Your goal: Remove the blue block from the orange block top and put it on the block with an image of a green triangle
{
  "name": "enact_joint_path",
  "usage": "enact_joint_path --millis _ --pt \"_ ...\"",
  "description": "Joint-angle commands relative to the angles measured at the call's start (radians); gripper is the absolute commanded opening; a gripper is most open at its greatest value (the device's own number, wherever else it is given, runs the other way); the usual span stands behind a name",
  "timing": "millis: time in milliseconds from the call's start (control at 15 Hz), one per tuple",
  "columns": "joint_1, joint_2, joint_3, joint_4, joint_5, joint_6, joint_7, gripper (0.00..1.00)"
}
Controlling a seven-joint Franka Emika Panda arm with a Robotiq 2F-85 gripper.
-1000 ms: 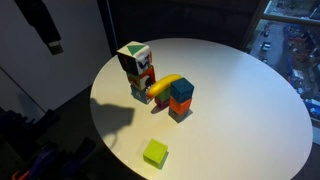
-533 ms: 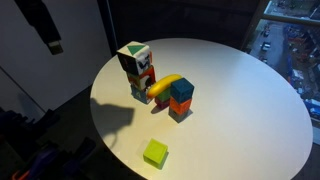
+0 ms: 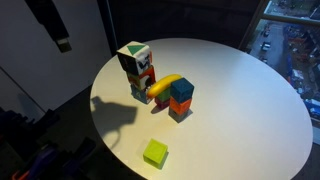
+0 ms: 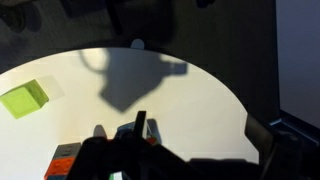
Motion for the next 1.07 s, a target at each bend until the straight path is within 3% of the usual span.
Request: enact_joint_path --millis 0,333,667,1000 --pt "-0.024 0.059 0.035 0.060 0.004 0.058 0.053 1.00" --pt "-0.058 0.149 0.066 0.162 -0.036 0.147 0.152 1.00" --pt "-0.100 0.245 0.085 0.287 -0.140 0.147 0.251 1.00" --pt "-0.102 0.325 0.067 0.384 -0.192 0.138 0.222 1.00"
